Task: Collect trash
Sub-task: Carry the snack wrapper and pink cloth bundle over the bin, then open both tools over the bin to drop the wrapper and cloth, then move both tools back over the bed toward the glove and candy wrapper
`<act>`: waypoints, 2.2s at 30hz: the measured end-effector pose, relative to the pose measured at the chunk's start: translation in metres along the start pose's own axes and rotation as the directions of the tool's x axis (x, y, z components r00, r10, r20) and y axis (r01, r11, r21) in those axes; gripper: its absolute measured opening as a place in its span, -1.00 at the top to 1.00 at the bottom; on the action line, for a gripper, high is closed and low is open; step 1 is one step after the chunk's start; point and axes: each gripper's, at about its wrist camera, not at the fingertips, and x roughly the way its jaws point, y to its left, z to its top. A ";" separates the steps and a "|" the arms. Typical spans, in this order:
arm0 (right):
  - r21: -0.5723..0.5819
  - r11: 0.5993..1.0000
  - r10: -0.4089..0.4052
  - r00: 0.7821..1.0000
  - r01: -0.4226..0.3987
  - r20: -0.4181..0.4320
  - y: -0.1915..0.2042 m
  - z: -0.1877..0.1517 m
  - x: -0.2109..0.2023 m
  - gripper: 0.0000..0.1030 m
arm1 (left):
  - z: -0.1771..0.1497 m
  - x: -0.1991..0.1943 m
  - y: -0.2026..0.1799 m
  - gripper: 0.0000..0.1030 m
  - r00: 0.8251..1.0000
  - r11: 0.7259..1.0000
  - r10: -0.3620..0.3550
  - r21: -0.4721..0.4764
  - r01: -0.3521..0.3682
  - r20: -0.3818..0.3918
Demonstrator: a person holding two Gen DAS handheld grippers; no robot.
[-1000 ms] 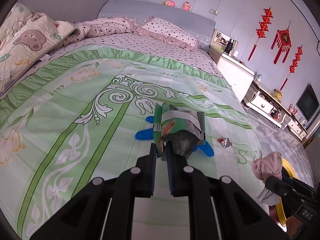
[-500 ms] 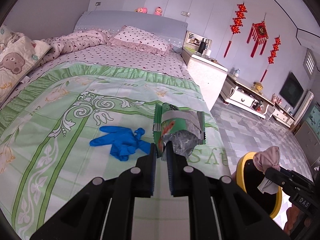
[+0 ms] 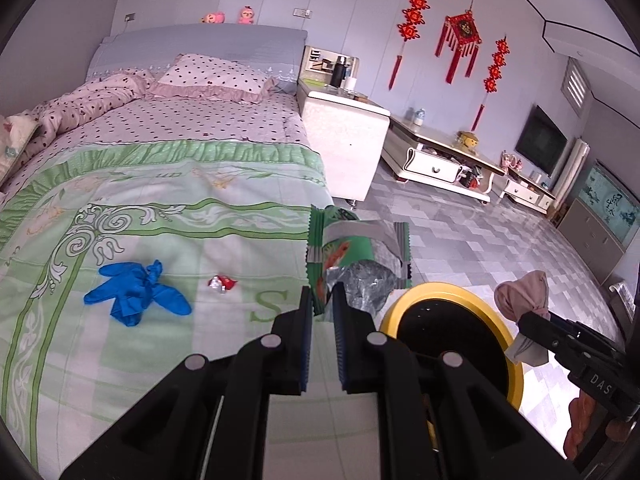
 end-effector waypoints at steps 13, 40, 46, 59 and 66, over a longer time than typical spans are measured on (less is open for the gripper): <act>0.084 0.993 -0.082 0.996 0.084 -0.034 -0.070 -0.018 -0.009 0.39 | -0.015 0.052 -0.083 0.81 0.992 0.992 -0.070 0.095 0.080 -0.102; 0.140 0.984 -0.096 0.991 0.109 -0.096 -0.105 -0.026 0.017 0.34 | -0.039 0.097 -0.118 0.76 0.976 0.987 -0.070 0.128 0.098 -0.207; 0.157 0.979 -0.118 0.990 0.129 -0.073 -0.110 -0.022 0.008 0.26 | -0.037 0.090 -0.116 0.28 0.979 0.988 -0.070 0.122 0.094 -0.191; 0.145 0.983 -0.107 0.994 0.110 -0.028 -0.092 -0.013 -0.003 -0.13 | -0.025 0.067 -0.067 -0.56 0.993 0.998 0.000 0.066 0.008 -0.120; 0.109 0.993 -0.051 0.999 0.051 -0.001 -0.052 0.001 0.011 -0.15 | -0.017 0.056 -0.017 -0.57 0.993 0.998 0.068 0.013 -0.067 -0.097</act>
